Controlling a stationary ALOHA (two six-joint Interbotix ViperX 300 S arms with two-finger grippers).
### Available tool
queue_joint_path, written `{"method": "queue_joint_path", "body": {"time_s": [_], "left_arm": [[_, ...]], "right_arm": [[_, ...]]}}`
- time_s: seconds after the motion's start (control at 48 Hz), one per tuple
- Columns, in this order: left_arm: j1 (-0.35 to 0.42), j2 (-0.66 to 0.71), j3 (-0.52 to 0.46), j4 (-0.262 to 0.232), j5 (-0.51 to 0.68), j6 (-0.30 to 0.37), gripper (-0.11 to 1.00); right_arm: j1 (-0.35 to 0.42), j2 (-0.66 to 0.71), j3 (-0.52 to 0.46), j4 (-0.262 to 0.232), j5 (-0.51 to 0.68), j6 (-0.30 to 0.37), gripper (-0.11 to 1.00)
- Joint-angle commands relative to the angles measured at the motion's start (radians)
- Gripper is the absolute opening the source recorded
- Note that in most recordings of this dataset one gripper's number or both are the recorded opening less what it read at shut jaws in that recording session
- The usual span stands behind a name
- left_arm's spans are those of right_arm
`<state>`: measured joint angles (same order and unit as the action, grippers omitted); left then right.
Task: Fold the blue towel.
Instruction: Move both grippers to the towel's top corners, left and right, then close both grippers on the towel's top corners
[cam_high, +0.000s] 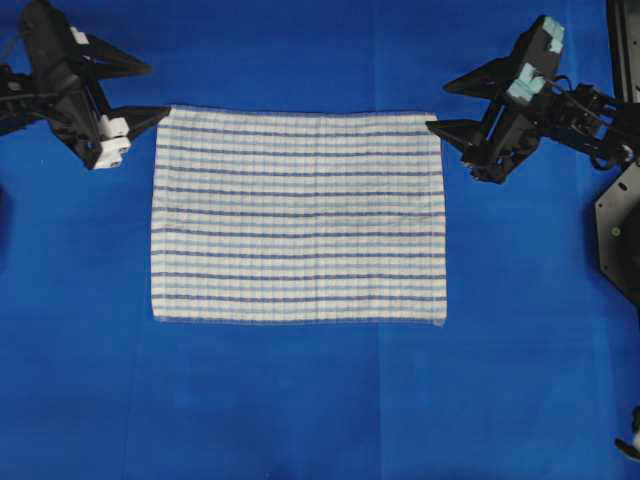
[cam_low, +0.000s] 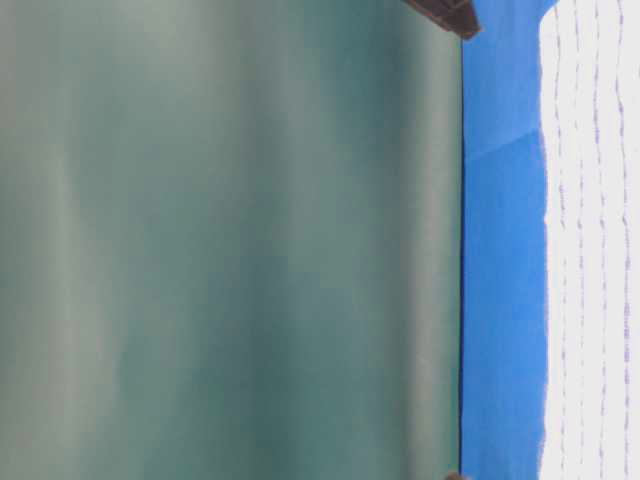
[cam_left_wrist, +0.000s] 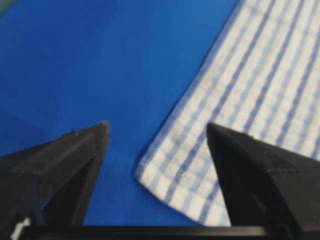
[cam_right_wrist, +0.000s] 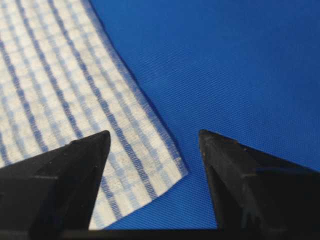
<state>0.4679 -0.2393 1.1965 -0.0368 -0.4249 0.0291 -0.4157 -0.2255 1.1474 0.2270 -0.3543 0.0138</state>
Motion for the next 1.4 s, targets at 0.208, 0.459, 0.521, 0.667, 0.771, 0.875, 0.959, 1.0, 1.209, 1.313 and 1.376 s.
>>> {"method": "queue_joint_path", "body": {"time_s": [0.208, 0.459, 0.521, 0.667, 0.771, 0.875, 0.959, 1.0, 1.209, 1.313, 1.376], "left_arm": [[0.020, 0.259, -0.034, -0.005, -0.129, -0.002, 0.73], [0.020, 0.354, -0.066, -0.005, -0.141, -0.002, 0.72], [0.020, 0.359, -0.066, -0.005, -0.140, -0.002, 0.69], [0.018, 0.357, -0.060, -0.005, -0.137, -0.012, 0.53], [0.014, 0.356, -0.057, -0.005, -0.129, -0.018, 0.33], [0.005, 0.354, -0.055, -0.005, -0.123, -0.020, 0.20], [-0.005, 0.353, -0.057, -0.005, -0.118, -0.020, 0.11], [-0.011, 0.350, -0.055, -0.005, -0.114, -0.018, 0.08], [-0.021, 0.308, -0.055, -0.005, -0.083, -0.008, 0.05], [-0.021, 0.258, -0.058, -0.003, -0.052, 0.000, 0.05], [-0.021, 0.225, -0.060, -0.003, -0.029, 0.005, 0.05]], "right_arm": [[-0.005, 0.124, 0.003, 0.057, -0.118, 0.000, 0.75], [-0.003, 0.213, -0.006, 0.081, -0.138, 0.000, 0.74], [-0.005, 0.232, -0.009, 0.091, -0.146, 0.000, 0.72], [0.002, 0.255, -0.020, 0.095, -0.155, 0.000, 0.62], [0.014, 0.256, -0.020, 0.095, -0.155, 0.000, 0.45], [0.020, 0.255, -0.020, 0.095, -0.153, 0.000, 0.21], [0.023, 0.255, -0.021, 0.095, -0.153, 0.000, 0.08], [0.025, 0.255, -0.023, 0.095, -0.153, 0.000, 0.06], [0.028, 0.219, -0.023, 0.097, -0.146, 0.002, 0.06], [0.032, 0.179, -0.025, 0.097, -0.130, 0.000, 0.06], [0.032, 0.147, -0.023, 0.097, -0.110, 0.000, 0.06]]}}
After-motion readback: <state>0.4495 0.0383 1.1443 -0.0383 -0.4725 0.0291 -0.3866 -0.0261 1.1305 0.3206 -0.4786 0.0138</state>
